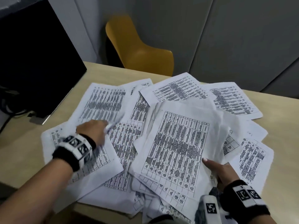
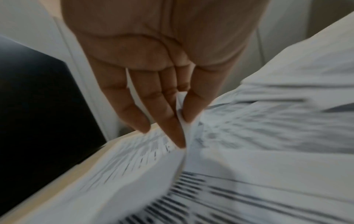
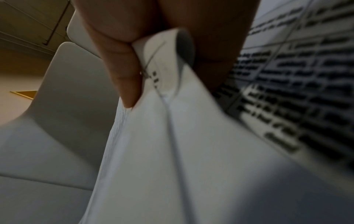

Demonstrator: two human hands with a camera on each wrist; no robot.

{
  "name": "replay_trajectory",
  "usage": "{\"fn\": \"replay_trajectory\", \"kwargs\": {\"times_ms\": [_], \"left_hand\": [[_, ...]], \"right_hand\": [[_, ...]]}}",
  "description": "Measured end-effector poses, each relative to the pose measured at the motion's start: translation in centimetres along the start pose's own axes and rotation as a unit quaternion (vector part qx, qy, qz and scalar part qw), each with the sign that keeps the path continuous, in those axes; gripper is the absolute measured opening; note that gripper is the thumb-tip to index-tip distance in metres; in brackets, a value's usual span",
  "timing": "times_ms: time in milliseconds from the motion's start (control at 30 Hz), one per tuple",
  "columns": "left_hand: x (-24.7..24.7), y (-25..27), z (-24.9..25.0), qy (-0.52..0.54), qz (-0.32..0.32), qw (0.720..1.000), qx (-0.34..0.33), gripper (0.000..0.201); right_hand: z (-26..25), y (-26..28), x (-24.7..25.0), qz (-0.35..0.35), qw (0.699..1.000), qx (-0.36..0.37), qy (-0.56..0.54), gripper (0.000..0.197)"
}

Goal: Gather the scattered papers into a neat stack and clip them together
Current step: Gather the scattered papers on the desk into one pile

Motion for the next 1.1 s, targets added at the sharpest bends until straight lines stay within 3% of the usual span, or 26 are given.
{"fn": "replay_trajectory", "kwargs": {"times_ms": [200, 267, 300, 367, 433, 467, 533, 600, 733, 833, 933, 1000, 1067, 1100], "left_hand": [[-5.6, 7.0, 4.5, 0.062, -0.039, 0.995, -0.067, 0.036], [-6.9, 8.1, 4.1, 0.139, -0.073, 0.985, -0.068, 0.043], [-7.1, 8.5, 3.4, 0.226, -0.094, 0.968, -0.059, 0.052], [-6.1, 9.2, 1.1, 0.434, -0.045, 0.900, -0.002, 0.063], [-5.6, 9.2, -3.8, 0.482, 0.099, 0.861, 0.129, 0.062], [-5.9, 9.2, -6.4, 0.435, 0.146, 0.862, 0.213, 0.070], [-7.4, 9.7, -9.4, 0.334, 0.130, 0.870, 0.338, 0.092], [-8.8, 9.7, -9.6, 0.306, 0.091, 0.869, 0.379, 0.104], [-9.0, 8.5, -7.6, 0.318, 0.104, 0.870, 0.362, 0.126], [-8.8, 7.2, -6.7, 0.387, 0.121, 0.843, 0.353, 0.136], [-7.7, 6.7, -5.9, 0.426, 0.174, 0.827, 0.322, 0.135], [-7.3, 6.6, -5.1, 0.461, 0.222, 0.803, 0.307, 0.130], [-7.8, 6.5, -4.6, 0.486, 0.241, 0.783, 0.305, 0.121], [-8.1, 6.5, -4.4, 0.500, 0.237, 0.778, 0.297, 0.112]], "right_hand": [[0.3, -0.3, 0.4, 0.007, 1.000, -0.001, 0.017, 0.025], [0.5, -0.1, 0.4, 0.011, 1.000, -0.007, 0.028, 0.025], [0.5, 0.0, 0.5, 0.015, 0.999, -0.007, 0.036, 0.025], [0.6, 0.0, 0.7, 0.013, 0.999, -0.013, 0.043, 0.024], [0.7, 0.3, 0.5, 0.005, 0.999, -0.020, 0.050, 0.021], [0.7, 0.3, 0.5, 0.006, 0.999, -0.022, 0.050, 0.020], [0.9, 0.2, 0.6, 0.014, 0.998, -0.027, 0.055, 0.021], [0.9, 0.0, 0.6, 0.029, 0.997, -0.025, 0.064, 0.026], [1.2, -1.2, 0.9, 0.040, 0.997, -0.026, 0.057, 0.039], [2.6, -5.2, 2.4, 0.041, 0.996, -0.045, 0.059, 0.070], [3.8, -9.1, 3.8, 0.034, 0.996, -0.058, 0.063, 0.086], [3.9, -9.4, 4.0, 0.022, 0.996, -0.062, 0.067, 0.091], [3.4, -7.7, 3.3, 0.022, 0.996, -0.053, 0.072, 0.097], [2.8, -6.0, 2.6, 0.015, 0.996, -0.047, 0.068, 0.090]]}}
Point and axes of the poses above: each hand's wrist, its own y-axis away from the middle knuckle, its own x-axis out of the back of the hand, z = x × y, the point moved 6 cm from there along -y, towards the middle knuckle, and after that the axes turned 15 degrees about -x, right-handed, at the moved point
